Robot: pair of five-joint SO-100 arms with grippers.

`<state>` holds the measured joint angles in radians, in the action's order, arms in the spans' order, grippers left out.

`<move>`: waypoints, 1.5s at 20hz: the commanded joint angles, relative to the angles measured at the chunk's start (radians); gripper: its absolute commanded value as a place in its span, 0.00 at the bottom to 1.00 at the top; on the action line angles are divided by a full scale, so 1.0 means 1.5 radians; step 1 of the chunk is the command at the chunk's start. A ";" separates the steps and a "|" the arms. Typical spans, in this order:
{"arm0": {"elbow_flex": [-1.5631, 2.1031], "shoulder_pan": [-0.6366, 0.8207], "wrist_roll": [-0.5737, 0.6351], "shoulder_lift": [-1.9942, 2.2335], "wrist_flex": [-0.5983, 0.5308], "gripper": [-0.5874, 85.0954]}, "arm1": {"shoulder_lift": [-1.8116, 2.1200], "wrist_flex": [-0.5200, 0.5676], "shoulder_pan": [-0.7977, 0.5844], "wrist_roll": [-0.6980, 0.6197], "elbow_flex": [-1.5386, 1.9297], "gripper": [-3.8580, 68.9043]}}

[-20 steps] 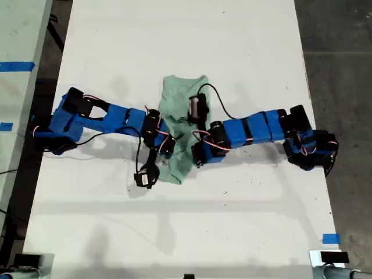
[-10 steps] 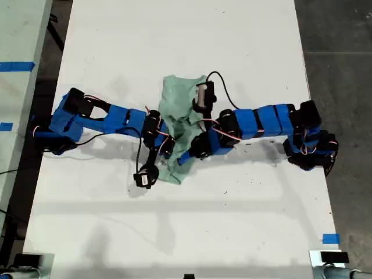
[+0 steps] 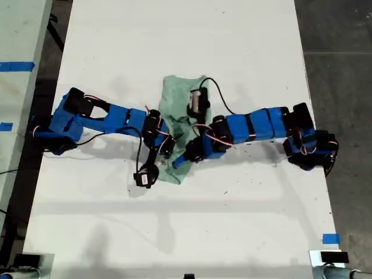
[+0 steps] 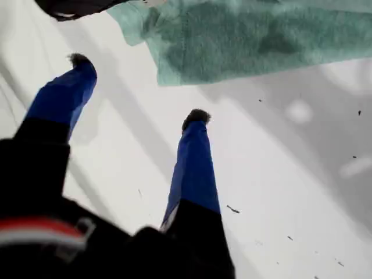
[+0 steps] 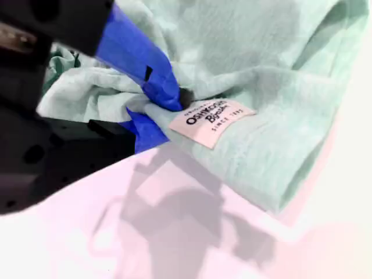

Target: Fold tshirt

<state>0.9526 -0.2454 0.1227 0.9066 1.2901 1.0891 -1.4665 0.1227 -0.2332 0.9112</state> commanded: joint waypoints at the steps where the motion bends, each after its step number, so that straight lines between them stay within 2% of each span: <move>1: -0.049 0.012 0.007 0.025 0.003 0.01 | -0.032 0.037 -0.011 -0.008 -0.050 0.44; 11: -0.050 0.013 0.007 0.021 -0.006 0.01 | -0.223 0.086 -0.050 -0.010 -0.097 0.40; 12: -0.050 0.013 0.007 0.021 -0.007 0.01 | -0.237 0.086 -0.052 -0.015 -0.102 0.37; 14: -0.050 0.014 0.007 0.020 -0.011 0.01 | -0.256 0.086 -0.053 -0.020 -0.103 0.15; 16: -0.050 0.015 0.005 0.018 -0.015 0.01 | -0.266 0.087 -0.050 -0.022 -0.103 0.02; 20: -0.050 0.014 0.002 0.014 -0.026 0.01 | -0.261 0.091 -0.030 -0.031 -0.103 0.02; 25: -0.061 0.004 0.004 0.017 -0.027 0.01 | -0.140 0.032 0.004 -0.047 -0.062 0.02; 30: -0.101 -0.059 0.005 0.045 -0.024 0.01 | 0.017 -0.013 0.059 -0.063 -0.050 0.02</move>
<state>0.9066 -0.2838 0.1227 0.9066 1.2471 0.9603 -1.4573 0.1611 -0.3129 0.8483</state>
